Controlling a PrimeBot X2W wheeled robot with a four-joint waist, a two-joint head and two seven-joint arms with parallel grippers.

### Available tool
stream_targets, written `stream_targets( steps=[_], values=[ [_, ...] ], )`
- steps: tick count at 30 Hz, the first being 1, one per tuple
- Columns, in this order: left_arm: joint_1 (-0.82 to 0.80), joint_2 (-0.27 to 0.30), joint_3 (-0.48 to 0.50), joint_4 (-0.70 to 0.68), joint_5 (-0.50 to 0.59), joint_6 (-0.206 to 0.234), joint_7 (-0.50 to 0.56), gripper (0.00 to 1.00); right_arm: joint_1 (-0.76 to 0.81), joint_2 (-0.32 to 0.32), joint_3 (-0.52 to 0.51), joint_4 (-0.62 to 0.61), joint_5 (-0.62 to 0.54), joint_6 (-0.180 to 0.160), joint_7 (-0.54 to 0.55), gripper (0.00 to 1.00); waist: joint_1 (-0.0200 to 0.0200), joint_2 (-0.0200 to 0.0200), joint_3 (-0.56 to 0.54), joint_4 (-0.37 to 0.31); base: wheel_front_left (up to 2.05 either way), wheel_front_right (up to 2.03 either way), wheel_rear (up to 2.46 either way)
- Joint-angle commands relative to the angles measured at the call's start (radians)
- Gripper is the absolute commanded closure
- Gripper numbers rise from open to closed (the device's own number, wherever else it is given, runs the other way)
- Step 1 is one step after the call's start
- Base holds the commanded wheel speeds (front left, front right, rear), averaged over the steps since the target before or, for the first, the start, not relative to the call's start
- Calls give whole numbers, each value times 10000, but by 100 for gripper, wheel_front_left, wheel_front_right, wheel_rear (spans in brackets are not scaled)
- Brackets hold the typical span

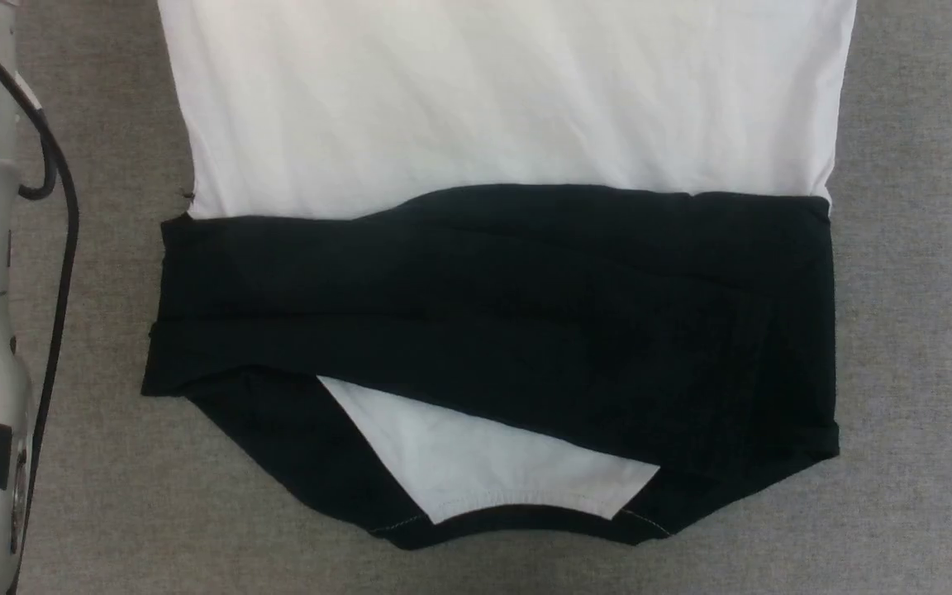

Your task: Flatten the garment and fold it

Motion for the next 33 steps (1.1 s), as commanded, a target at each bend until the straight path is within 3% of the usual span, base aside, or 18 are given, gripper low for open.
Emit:
stream_targets(
  steps=[1,7,14,19,26,33],
  values=[
    [51,95,-35,75,-44,-127,-222,100,-5,97,-4,115,65,-15,-174,100,0,0,-337,54,0,0,0],
    [1548,194,-461,-33,-427,-473,-1043,100,1002,200,598,294,902,-15,-595,100,0,0,-1459,108,0,0,0],
    [3957,187,-925,-676,-1178,-554,-1929,100,3080,-59,1036,-246,2374,-15,-893,100,0,0,-3084,261,0,0,0],
    [5772,261,-991,-1338,-1633,-548,-2456,100,4946,-296,752,-847,3169,-15,-1117,100,0,0,-4170,336,0,0,0],
    [8165,426,-845,-2424,-1990,4,-2689,100,7403,-325,-367,-1800,3696,-15,-1132,100,0,0,-5260,389,0,0,0],
    [10305,317,-774,-3579,-2377,668,-2781,100,9165,63,-1033,-2589,3939,-15,-915,100,0,0,-5588,427,0,0,0]
  ],
)
